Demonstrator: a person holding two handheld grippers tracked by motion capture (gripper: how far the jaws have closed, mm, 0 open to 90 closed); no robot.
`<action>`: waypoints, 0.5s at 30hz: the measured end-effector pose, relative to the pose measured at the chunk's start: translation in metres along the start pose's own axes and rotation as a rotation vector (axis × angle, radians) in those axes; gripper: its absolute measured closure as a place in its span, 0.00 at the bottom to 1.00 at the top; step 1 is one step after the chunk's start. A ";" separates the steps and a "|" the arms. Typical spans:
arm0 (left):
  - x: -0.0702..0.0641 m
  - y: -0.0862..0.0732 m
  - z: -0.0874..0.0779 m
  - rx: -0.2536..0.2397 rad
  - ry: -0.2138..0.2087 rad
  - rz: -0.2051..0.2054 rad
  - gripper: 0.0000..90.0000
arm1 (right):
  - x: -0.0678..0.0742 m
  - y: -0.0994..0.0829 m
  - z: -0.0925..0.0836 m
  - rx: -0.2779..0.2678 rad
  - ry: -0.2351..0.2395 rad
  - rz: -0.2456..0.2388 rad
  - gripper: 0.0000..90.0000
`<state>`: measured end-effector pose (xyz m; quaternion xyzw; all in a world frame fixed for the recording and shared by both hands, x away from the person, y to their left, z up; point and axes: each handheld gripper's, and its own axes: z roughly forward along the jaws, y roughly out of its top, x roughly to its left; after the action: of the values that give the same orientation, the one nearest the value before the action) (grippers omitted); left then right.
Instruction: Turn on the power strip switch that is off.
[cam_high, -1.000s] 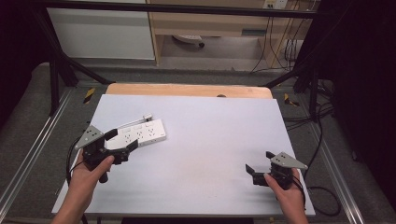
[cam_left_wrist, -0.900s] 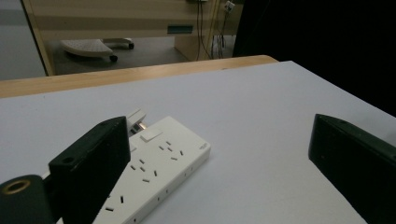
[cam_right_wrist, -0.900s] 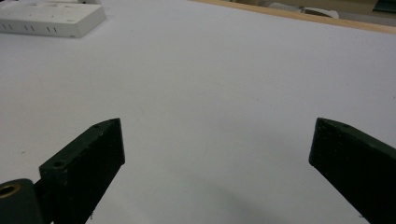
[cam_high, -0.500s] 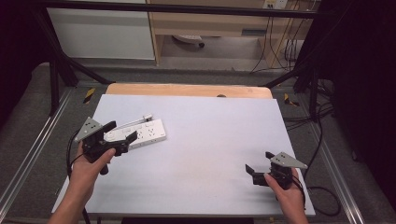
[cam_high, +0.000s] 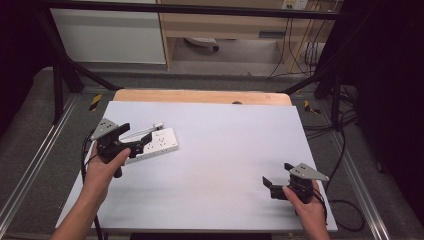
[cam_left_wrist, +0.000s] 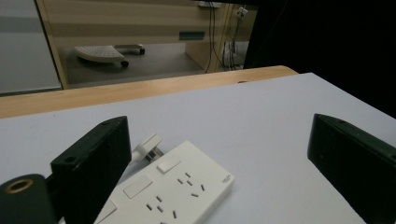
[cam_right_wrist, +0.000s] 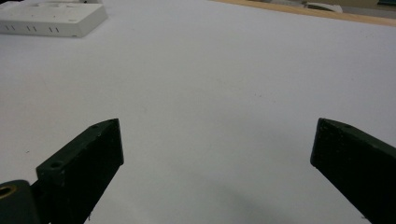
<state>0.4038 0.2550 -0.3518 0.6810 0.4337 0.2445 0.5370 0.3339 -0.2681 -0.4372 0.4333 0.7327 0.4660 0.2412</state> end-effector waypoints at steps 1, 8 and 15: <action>0.000 0.001 0.001 -0.002 -0.001 0.002 0.07 | 0.000 0.000 0.000 -0.001 -0.001 -0.001 0.03; 0.001 0.008 0.013 -0.002 0.007 0.005 0.07 | 0.000 0.000 0.000 0.003 0.001 0.004 0.03; -0.003 0.011 0.021 0.007 0.008 0.022 0.07 | -0.001 0.000 -0.001 0.000 0.002 0.003 0.03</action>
<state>0.4227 0.2411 -0.3471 0.6867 0.4289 0.2516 0.5302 0.3336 -0.2691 -0.4371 0.4337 0.7323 0.4670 0.2398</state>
